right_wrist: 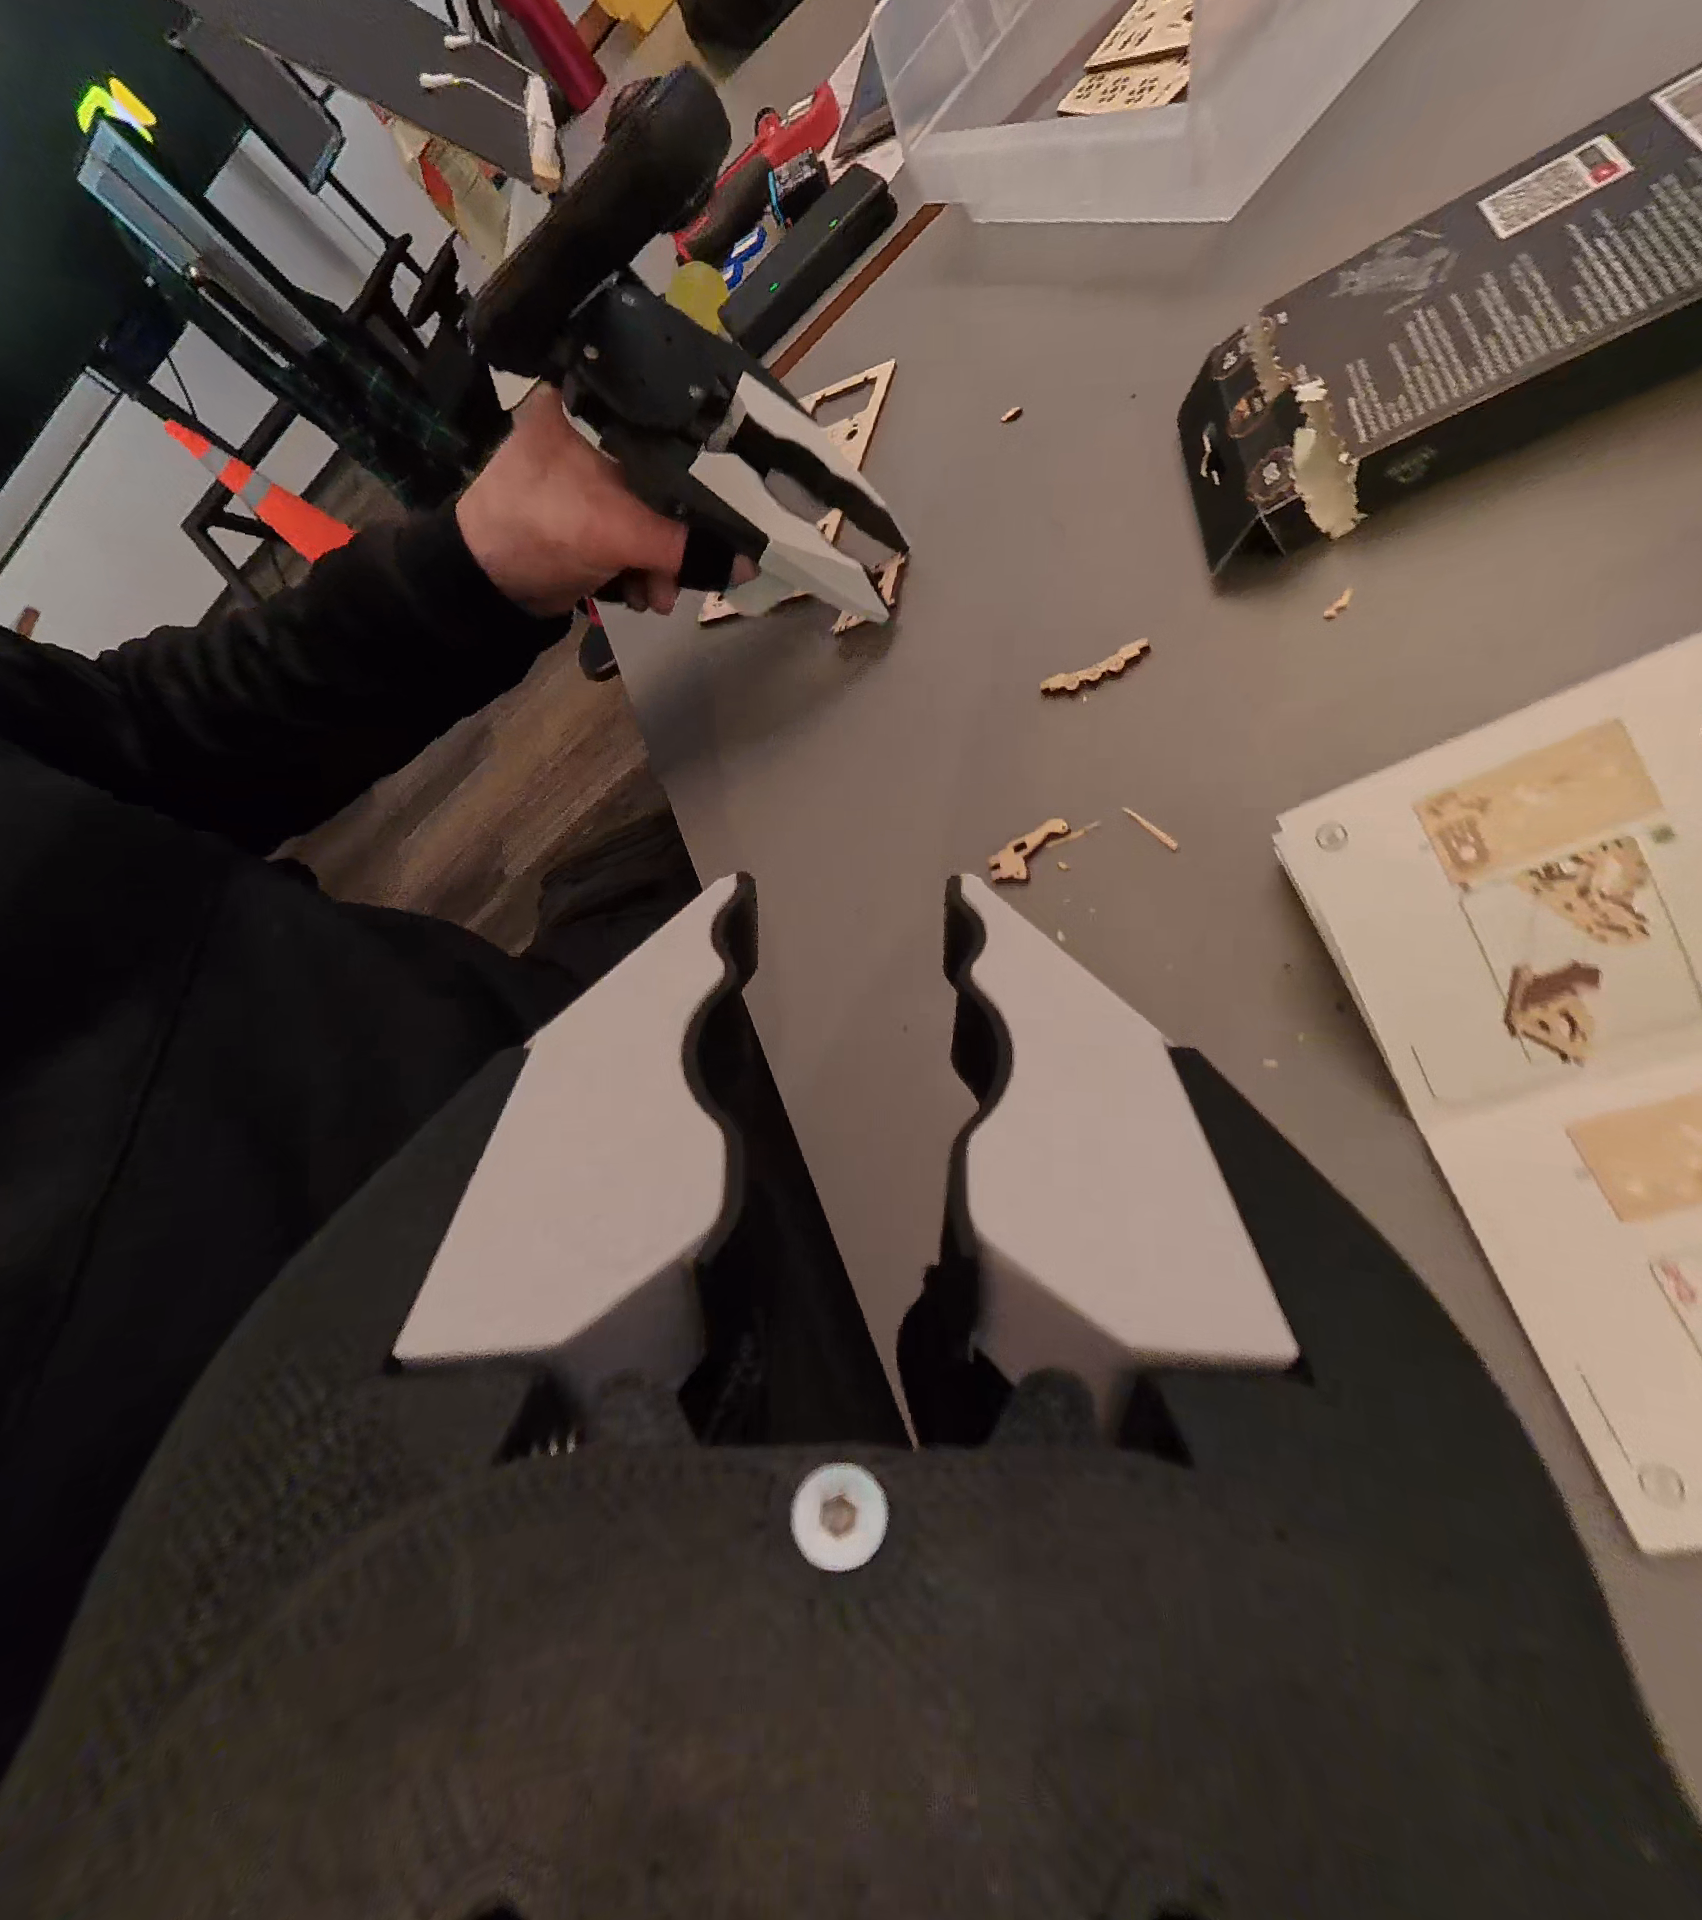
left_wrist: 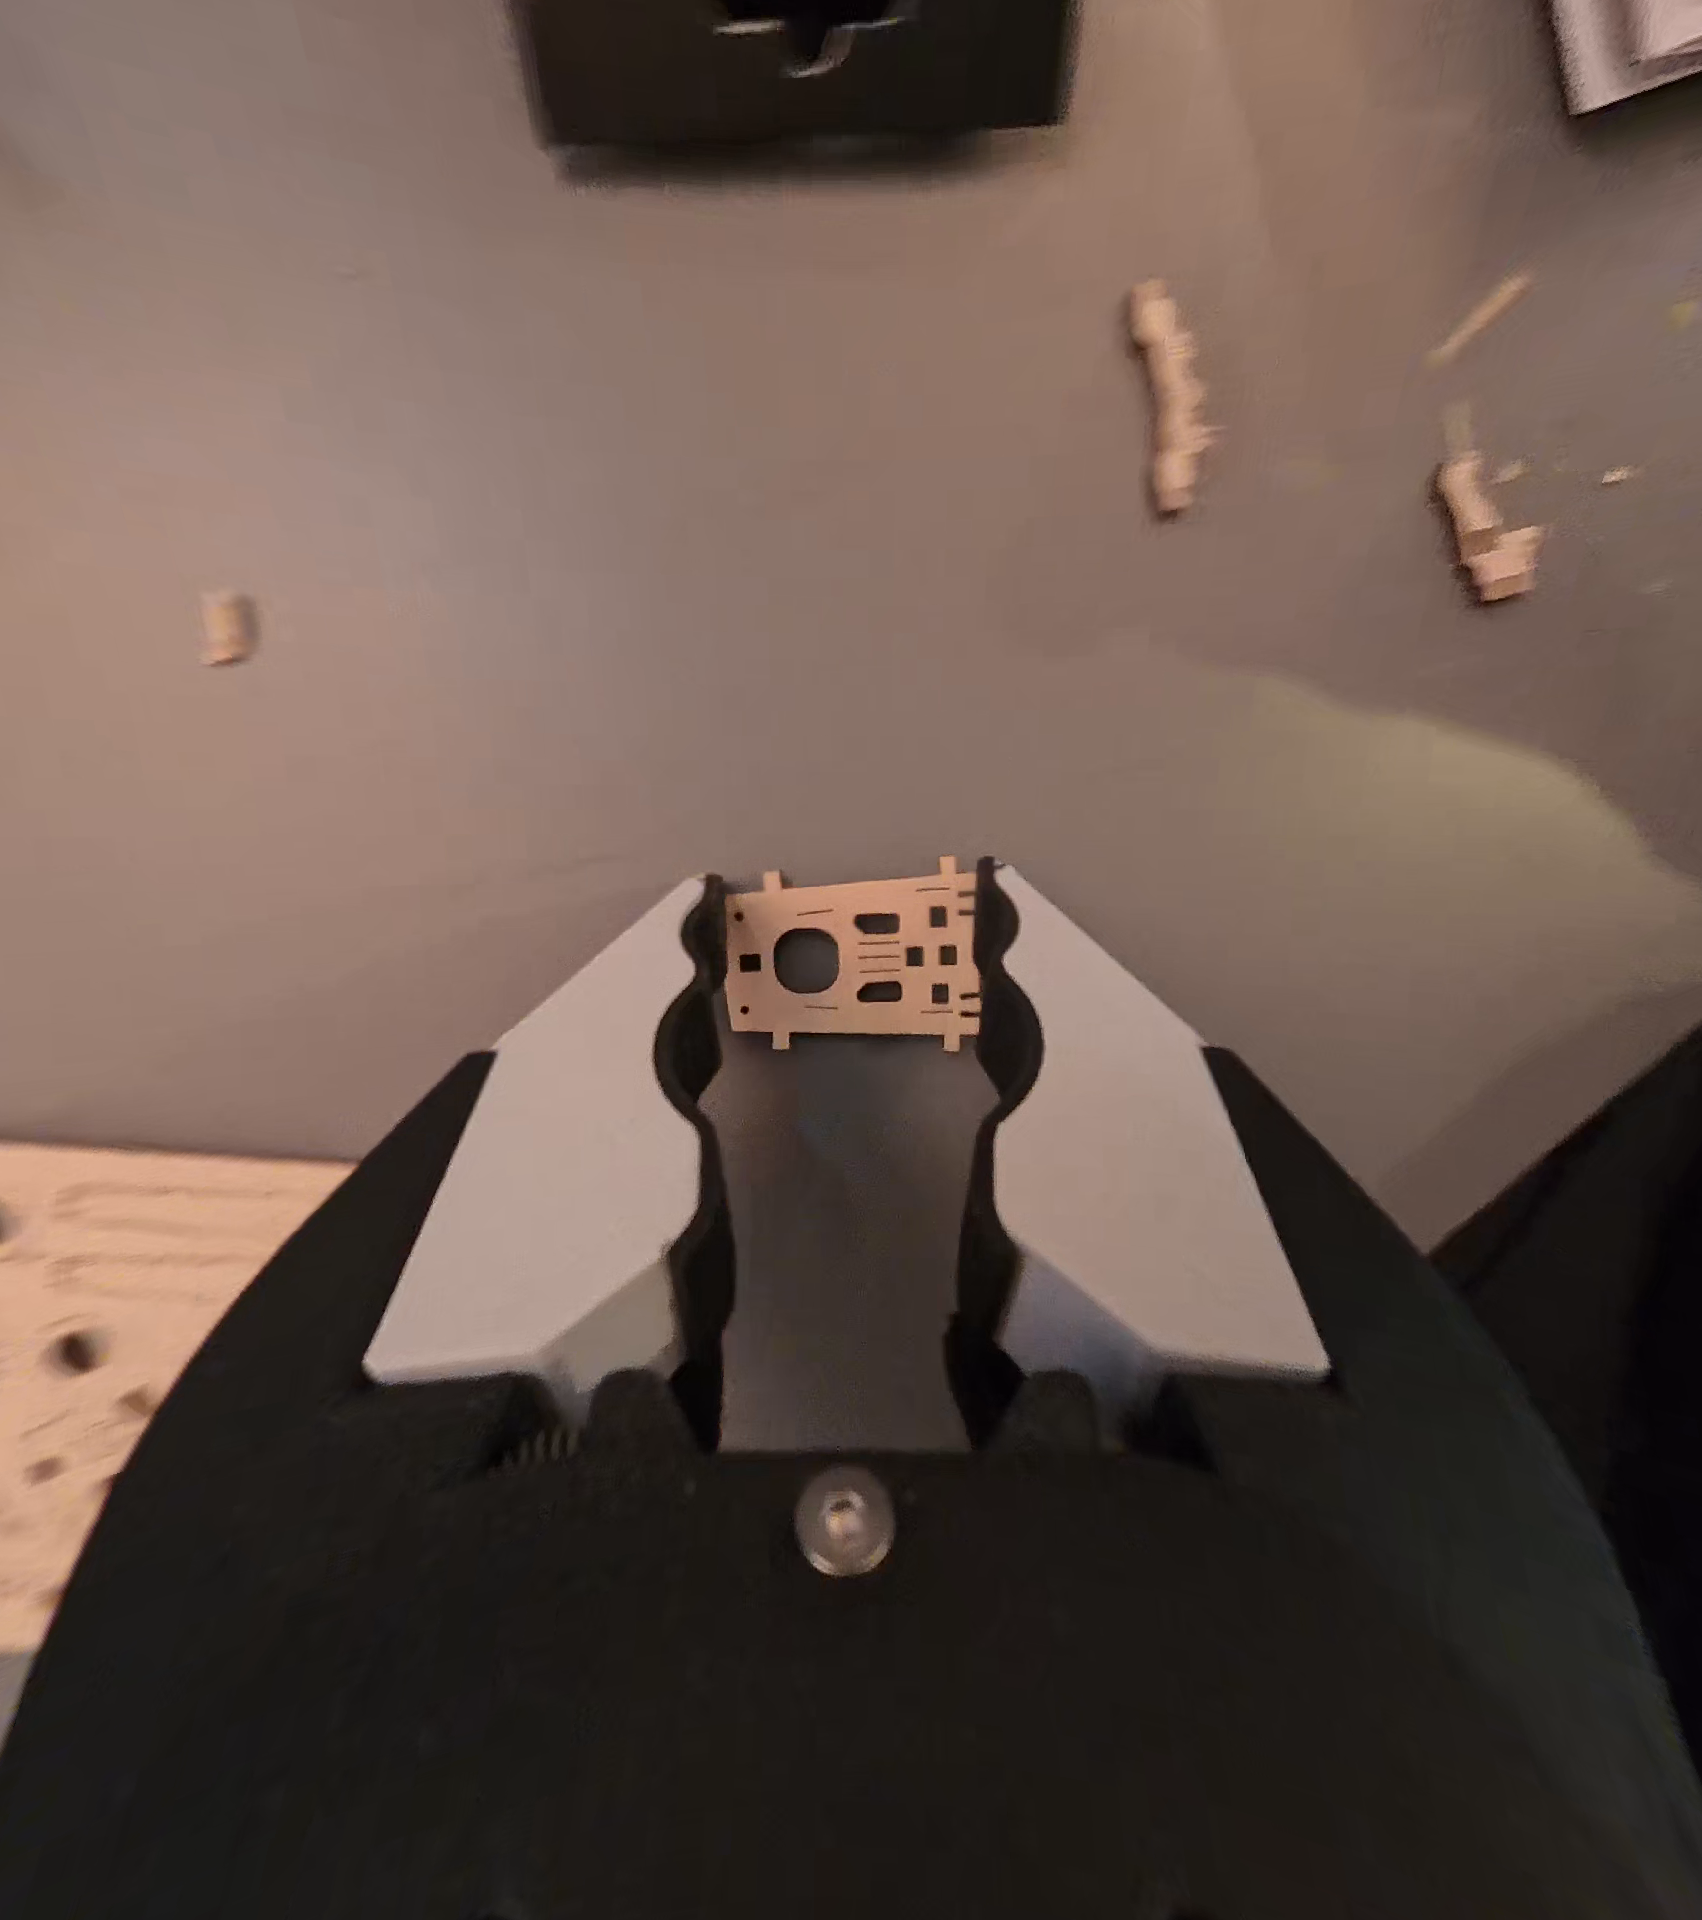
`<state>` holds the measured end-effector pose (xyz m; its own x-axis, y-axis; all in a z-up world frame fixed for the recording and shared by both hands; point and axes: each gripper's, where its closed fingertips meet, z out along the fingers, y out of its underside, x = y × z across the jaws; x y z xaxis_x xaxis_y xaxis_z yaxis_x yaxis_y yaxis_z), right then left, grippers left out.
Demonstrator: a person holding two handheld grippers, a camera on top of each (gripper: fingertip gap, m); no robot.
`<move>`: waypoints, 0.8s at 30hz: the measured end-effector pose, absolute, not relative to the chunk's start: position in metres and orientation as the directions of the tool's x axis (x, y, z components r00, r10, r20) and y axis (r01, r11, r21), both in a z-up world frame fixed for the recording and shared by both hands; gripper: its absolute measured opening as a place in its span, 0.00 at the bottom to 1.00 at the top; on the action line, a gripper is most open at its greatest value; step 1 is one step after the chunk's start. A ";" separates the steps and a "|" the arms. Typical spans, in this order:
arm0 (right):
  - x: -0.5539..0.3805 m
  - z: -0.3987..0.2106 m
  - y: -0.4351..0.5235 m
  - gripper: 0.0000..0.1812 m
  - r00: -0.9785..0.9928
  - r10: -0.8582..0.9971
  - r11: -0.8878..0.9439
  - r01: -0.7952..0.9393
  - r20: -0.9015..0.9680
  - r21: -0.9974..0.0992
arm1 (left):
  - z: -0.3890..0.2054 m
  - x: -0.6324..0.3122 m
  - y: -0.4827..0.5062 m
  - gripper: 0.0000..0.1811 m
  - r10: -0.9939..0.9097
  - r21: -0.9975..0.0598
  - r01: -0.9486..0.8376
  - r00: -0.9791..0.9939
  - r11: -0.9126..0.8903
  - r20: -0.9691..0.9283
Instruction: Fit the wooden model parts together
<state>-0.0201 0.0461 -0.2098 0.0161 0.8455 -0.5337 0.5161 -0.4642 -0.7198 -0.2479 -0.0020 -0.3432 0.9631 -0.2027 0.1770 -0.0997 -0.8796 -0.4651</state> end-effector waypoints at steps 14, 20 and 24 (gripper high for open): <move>0.045 -0.223 0.037 0.17 0.047 0.821 -0.522 0.463 -0.568 -0.716 | -0.314 -0.101 -0.003 0.34 -0.418 -0.619 -0.114 0.829 -0.777 0.372; 0.057 -0.221 0.036 0.17 0.026 0.805 -0.546 0.424 -0.593 -0.723 | -0.322 -0.119 -0.007 0.29 -0.645 -0.602 -0.455 0.752 -0.656 0.134; 0.058 -0.218 0.036 0.17 0.015 0.804 -0.547 0.410 -0.595 -0.729 | -0.342 -0.104 -0.014 0.25 -0.725 -0.535 -0.573 0.680 -0.621 0.112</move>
<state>0.0583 0.0357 -0.2179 0.0149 0.8038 -0.5947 0.4102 -0.5473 -0.7295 -0.1041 -0.0139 -0.3420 0.6801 -0.7245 0.1117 -0.5731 -0.6206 -0.5352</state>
